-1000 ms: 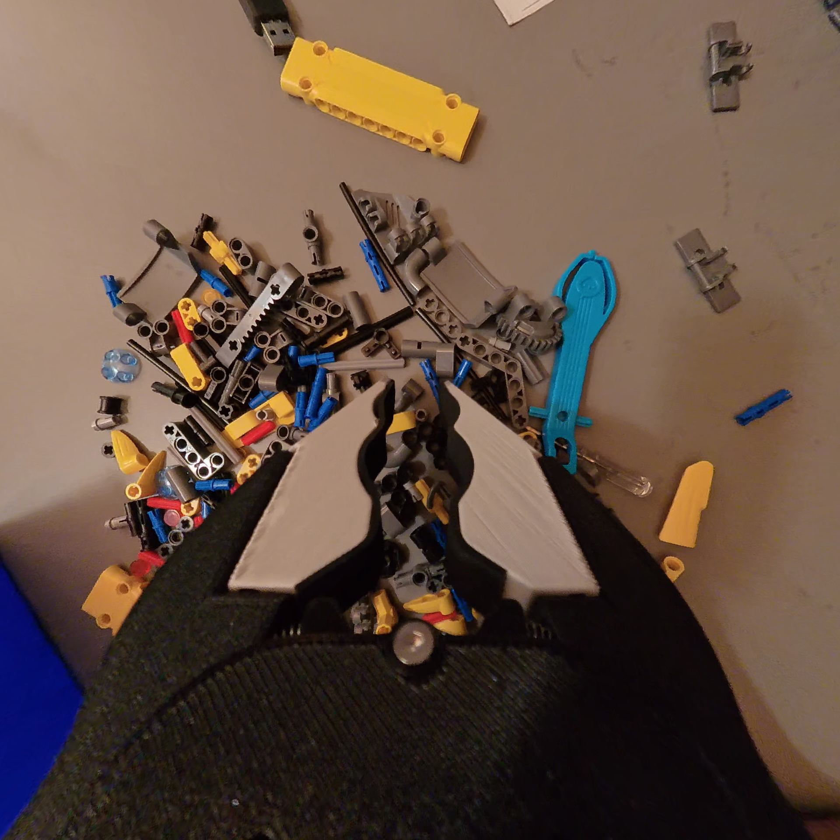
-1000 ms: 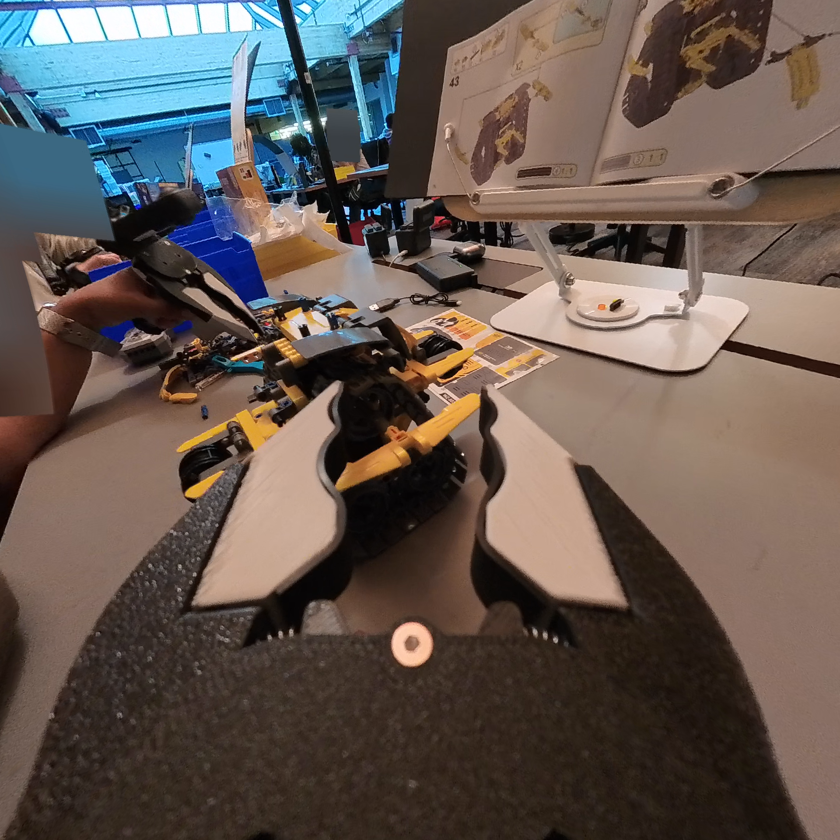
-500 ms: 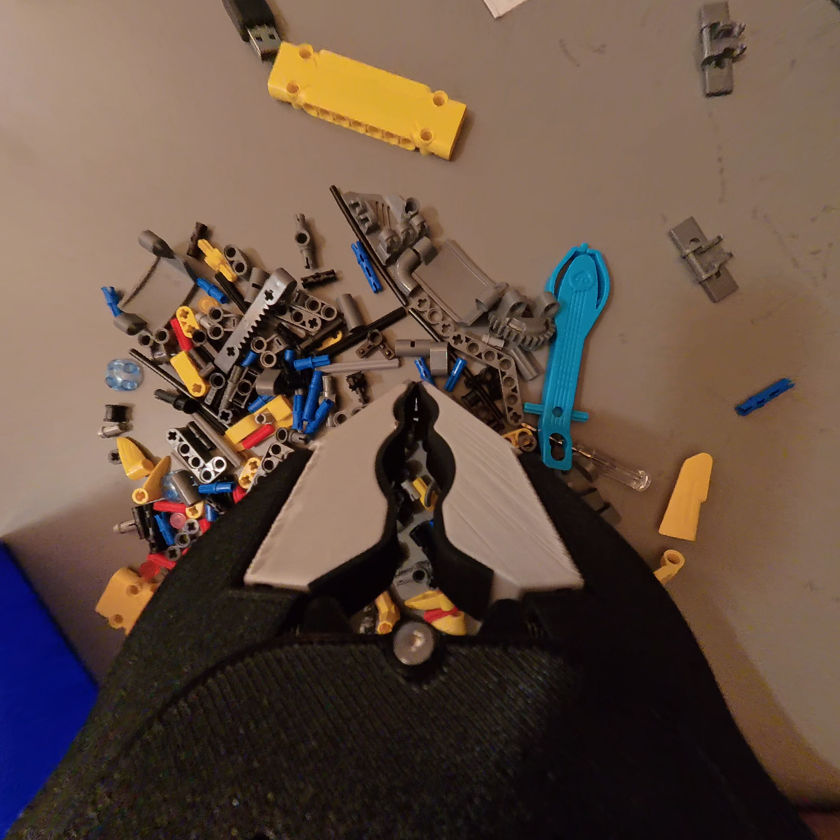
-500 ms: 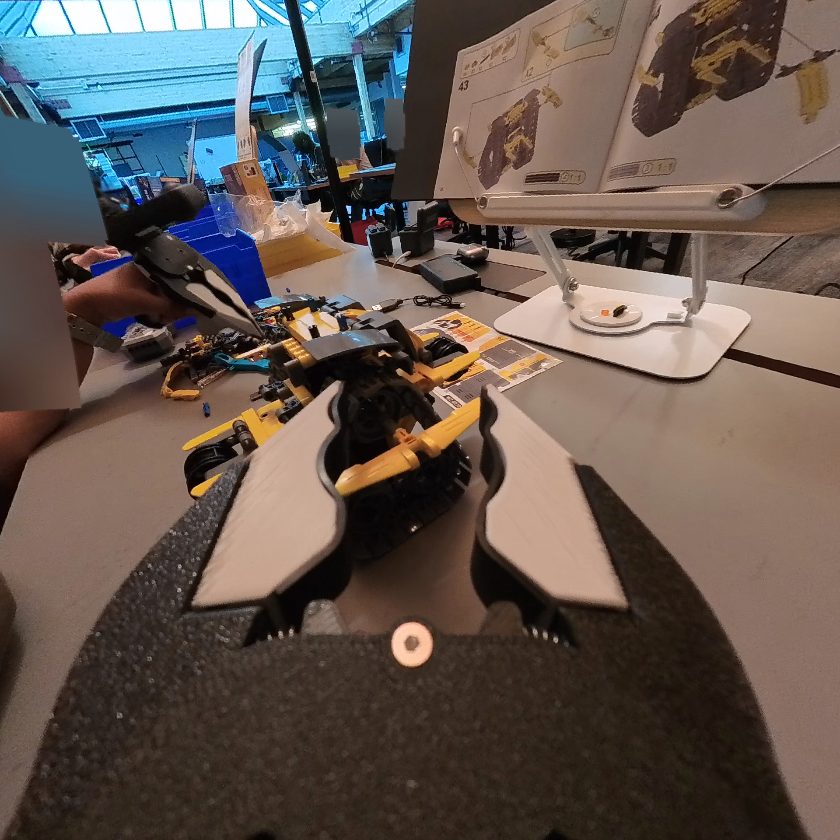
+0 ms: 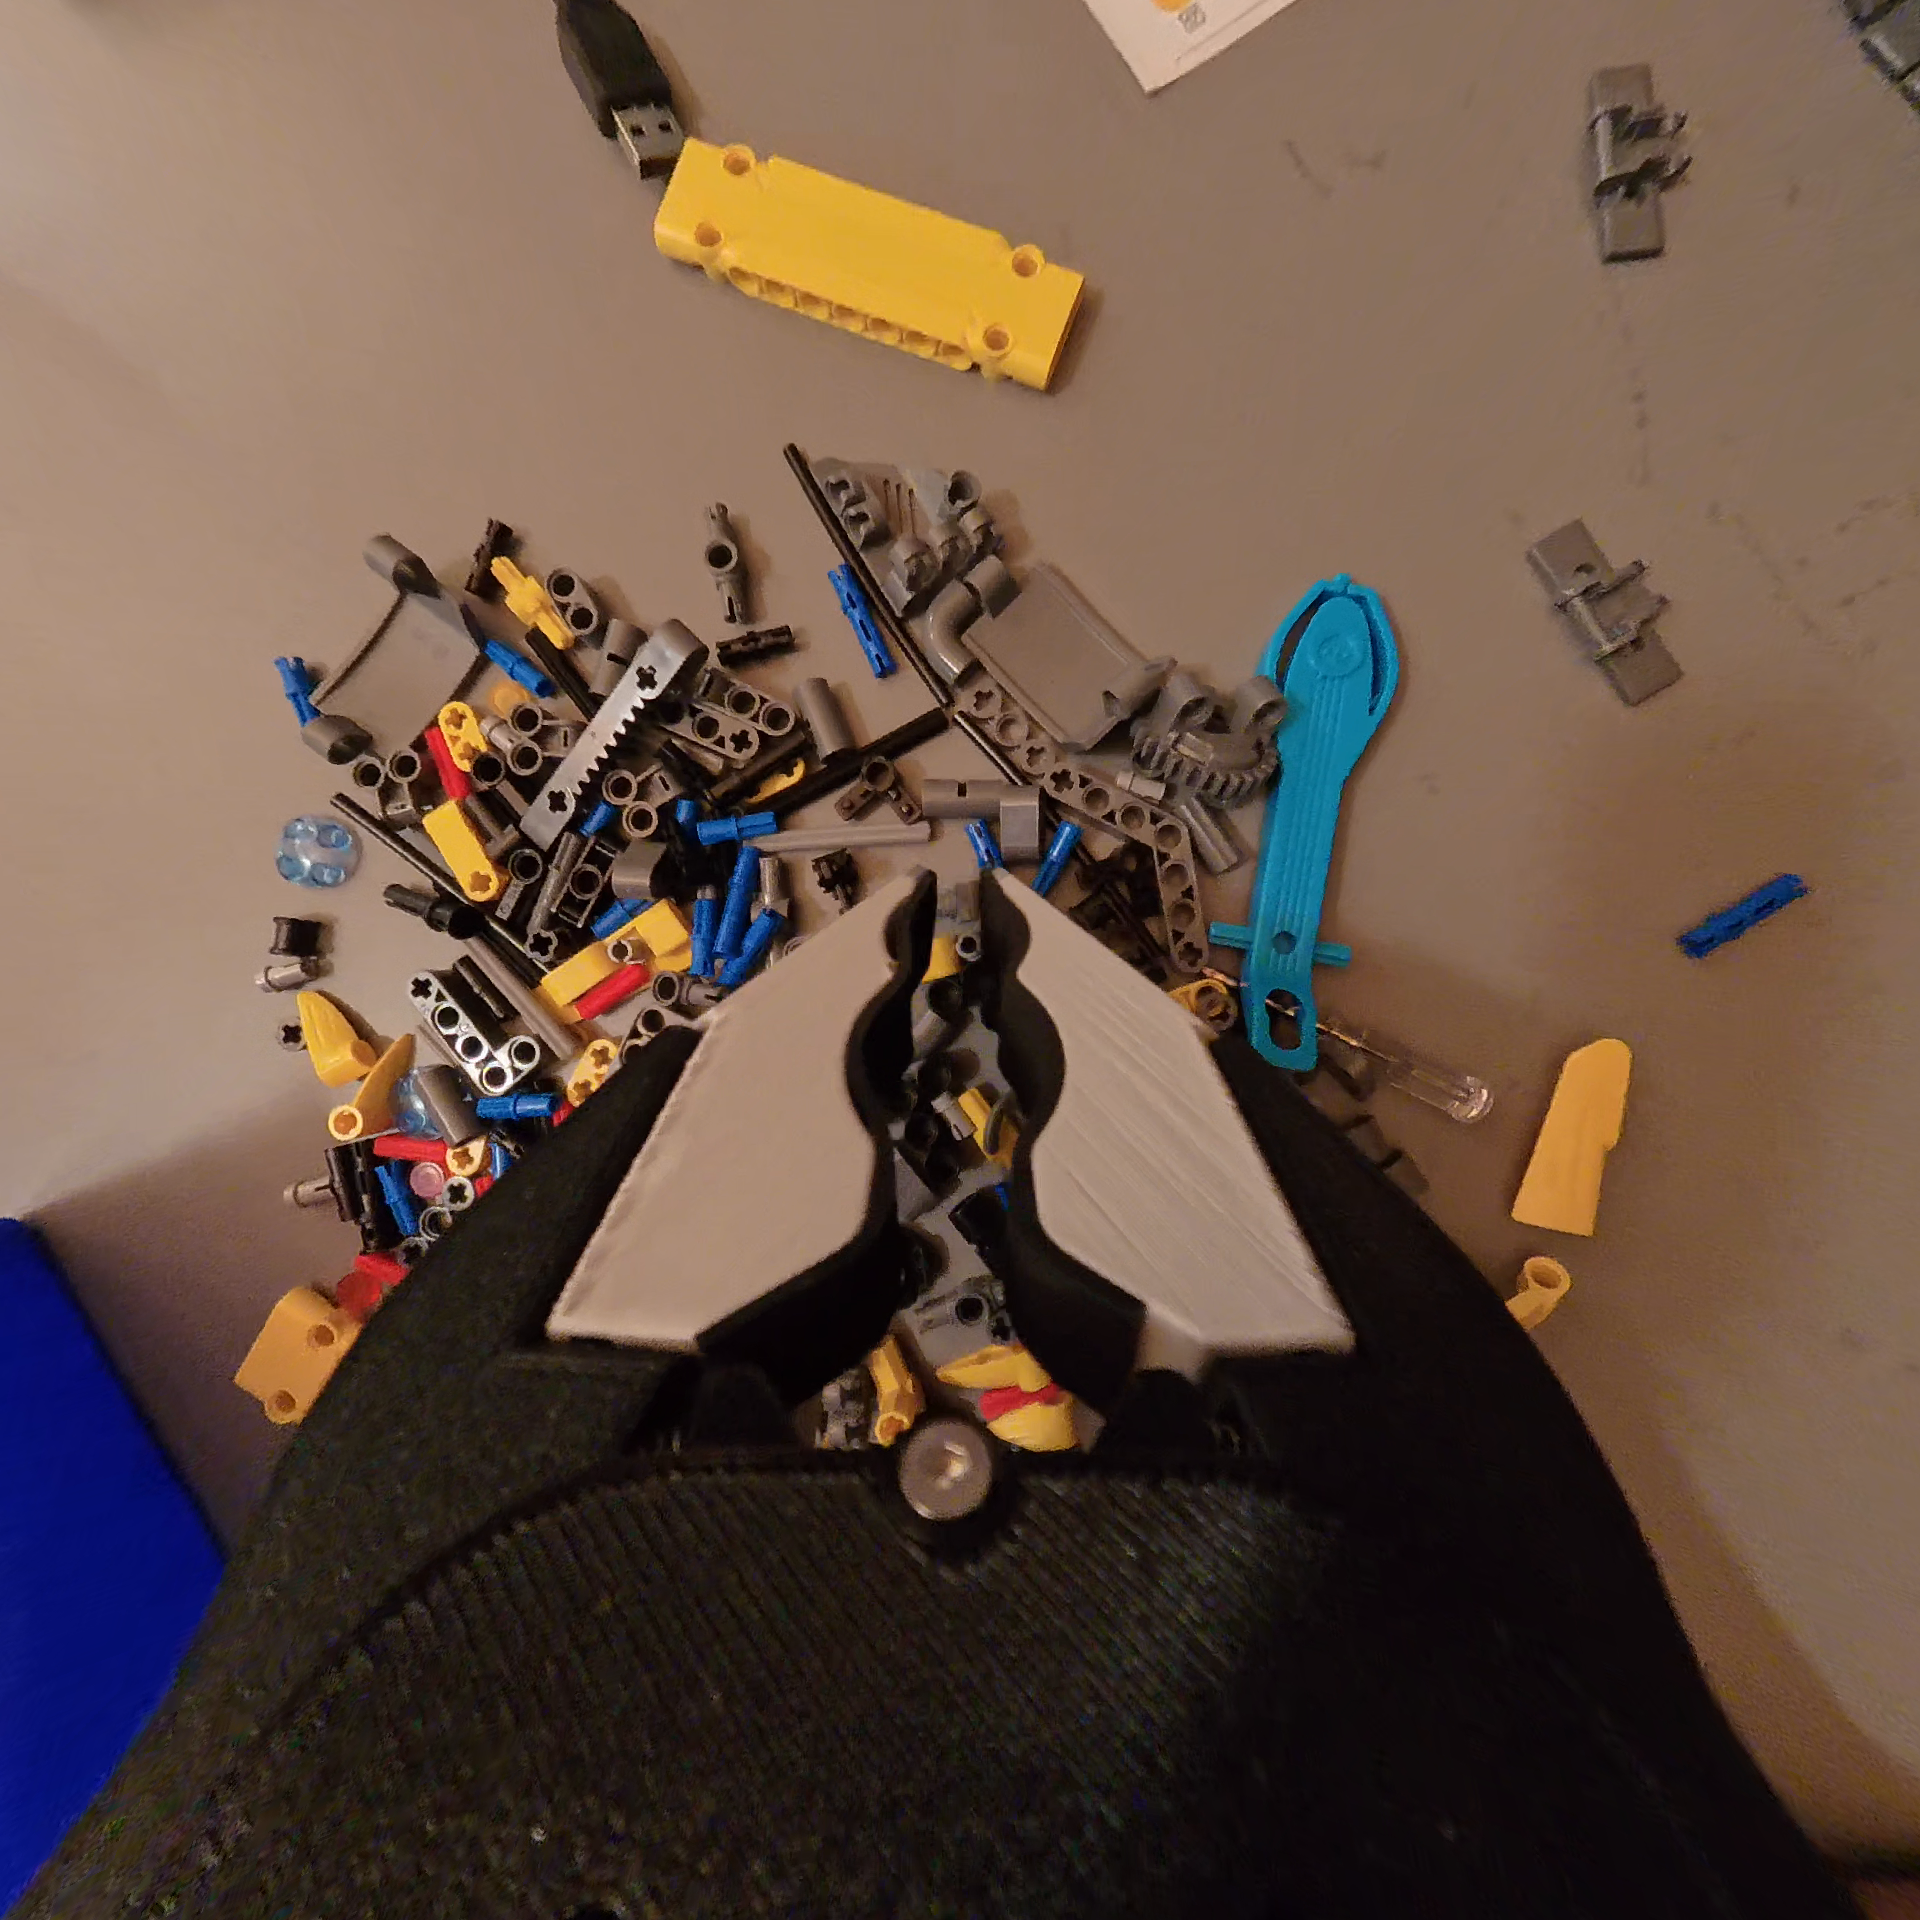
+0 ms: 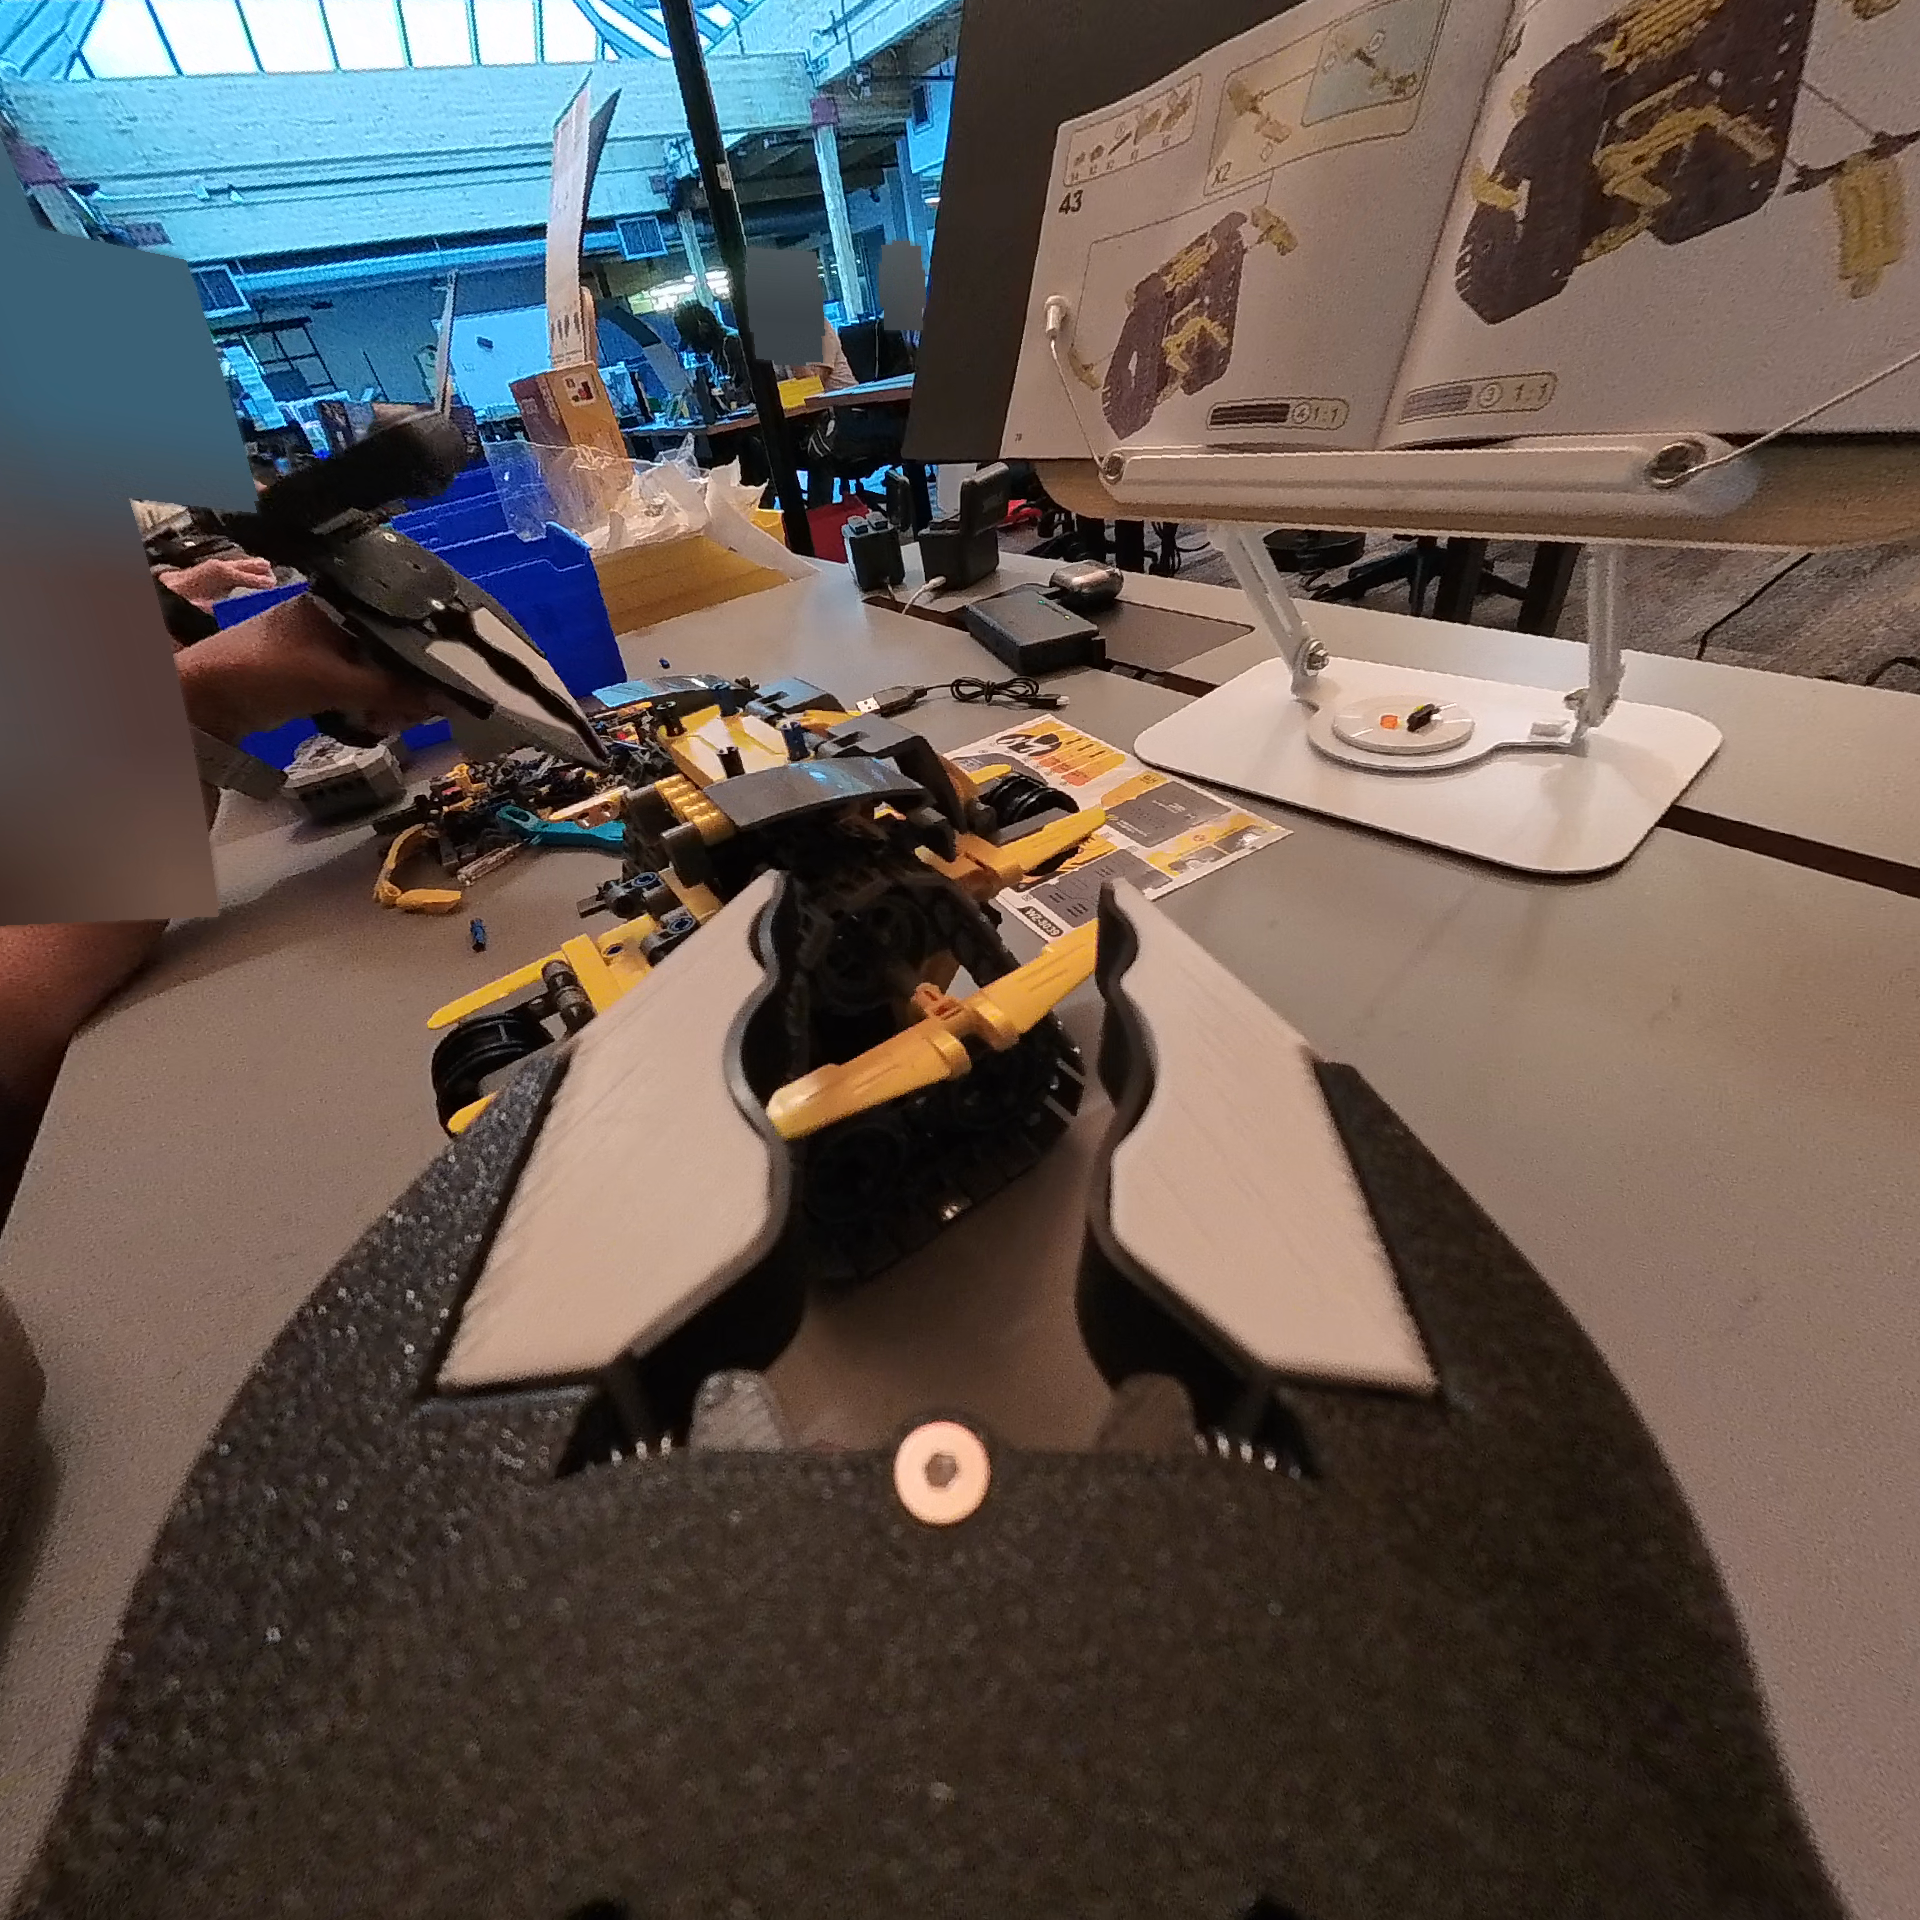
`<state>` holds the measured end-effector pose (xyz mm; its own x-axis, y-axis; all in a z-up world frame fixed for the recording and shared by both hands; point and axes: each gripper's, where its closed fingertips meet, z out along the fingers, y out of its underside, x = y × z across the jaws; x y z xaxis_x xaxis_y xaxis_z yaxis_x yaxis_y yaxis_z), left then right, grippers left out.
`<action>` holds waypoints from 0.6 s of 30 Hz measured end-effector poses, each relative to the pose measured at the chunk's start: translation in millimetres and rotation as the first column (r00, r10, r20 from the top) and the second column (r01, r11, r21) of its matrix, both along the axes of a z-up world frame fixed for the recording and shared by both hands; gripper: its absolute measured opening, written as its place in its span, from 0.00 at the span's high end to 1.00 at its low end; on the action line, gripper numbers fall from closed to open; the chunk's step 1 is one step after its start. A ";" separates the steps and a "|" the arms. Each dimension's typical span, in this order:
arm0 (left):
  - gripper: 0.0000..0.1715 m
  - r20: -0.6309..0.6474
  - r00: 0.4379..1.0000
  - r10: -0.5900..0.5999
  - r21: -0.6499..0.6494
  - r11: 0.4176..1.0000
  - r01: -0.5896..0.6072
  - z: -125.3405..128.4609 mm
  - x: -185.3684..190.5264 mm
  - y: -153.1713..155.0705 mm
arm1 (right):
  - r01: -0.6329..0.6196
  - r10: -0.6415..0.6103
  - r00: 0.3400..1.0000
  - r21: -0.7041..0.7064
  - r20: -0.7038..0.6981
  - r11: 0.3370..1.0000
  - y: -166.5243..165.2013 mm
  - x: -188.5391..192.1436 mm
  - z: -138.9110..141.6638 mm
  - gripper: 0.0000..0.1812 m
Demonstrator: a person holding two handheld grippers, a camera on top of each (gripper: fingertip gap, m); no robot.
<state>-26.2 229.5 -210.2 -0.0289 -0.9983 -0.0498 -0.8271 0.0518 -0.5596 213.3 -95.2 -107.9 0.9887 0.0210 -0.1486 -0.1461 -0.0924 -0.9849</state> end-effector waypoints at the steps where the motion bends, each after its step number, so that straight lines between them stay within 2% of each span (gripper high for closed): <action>1: 0.98 -0.005 1.000 0.004 0.009 1.000 -0.004 -0.6 0.0 0.9 | 0.000 0.000 1.000 0.001 0.001 1.000 -0.1 -0.2 0.3 0.68; 18: 0.97 -0.058 0.998 0.011 -0.002 1.000 -0.011 -8.7 -6.6 0.3 | -0.001 0.001 1.000 0.004 0.007 1.000 -0.2 -1.4 1.7 0.68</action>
